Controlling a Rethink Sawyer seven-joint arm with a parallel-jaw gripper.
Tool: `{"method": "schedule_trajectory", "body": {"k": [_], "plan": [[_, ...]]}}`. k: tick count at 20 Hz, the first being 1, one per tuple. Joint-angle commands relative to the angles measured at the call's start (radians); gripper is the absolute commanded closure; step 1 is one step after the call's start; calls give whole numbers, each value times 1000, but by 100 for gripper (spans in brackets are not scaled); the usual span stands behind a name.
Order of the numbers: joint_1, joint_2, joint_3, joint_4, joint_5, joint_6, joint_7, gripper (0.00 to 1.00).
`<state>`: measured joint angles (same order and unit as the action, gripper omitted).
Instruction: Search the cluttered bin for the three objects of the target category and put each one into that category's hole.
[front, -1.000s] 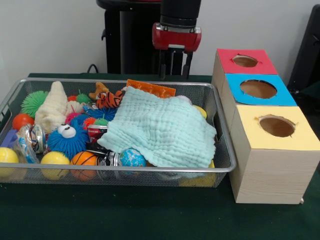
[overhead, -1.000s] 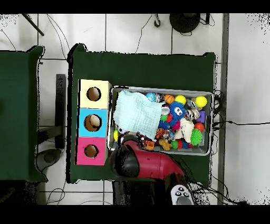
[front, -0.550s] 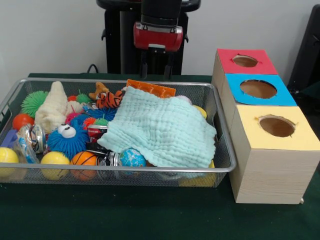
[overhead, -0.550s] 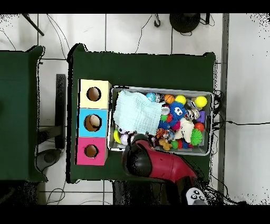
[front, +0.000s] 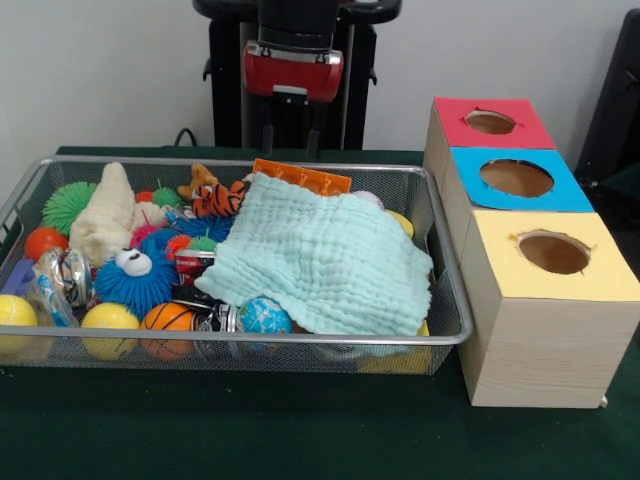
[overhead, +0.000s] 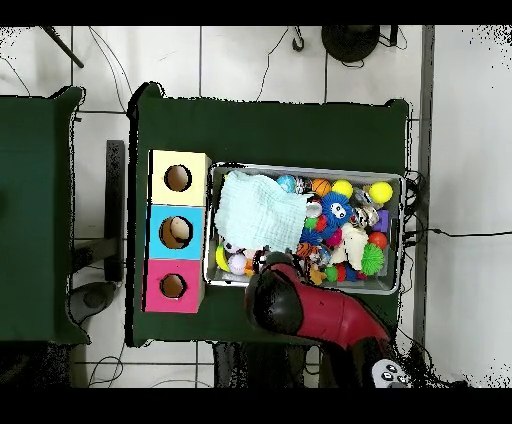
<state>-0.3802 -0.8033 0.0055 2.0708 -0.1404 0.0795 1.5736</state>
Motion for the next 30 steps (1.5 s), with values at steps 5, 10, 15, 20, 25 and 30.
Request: {"method": "schedule_trajectory", "body": {"k": [5,10,15,20,25,30], "plan": [[-85,87,99,-29,-77,-45,91,0],[-117,92,98,-28,-107,-61,87,0],[-180,62,118,-5,-153,-37,61,0],[-240,88,147,2,-173,-8,55,0],[-242,144,152,-52,-198,-34,60,0],[-224,150,145,-61,-200,-42,79,0]]}}
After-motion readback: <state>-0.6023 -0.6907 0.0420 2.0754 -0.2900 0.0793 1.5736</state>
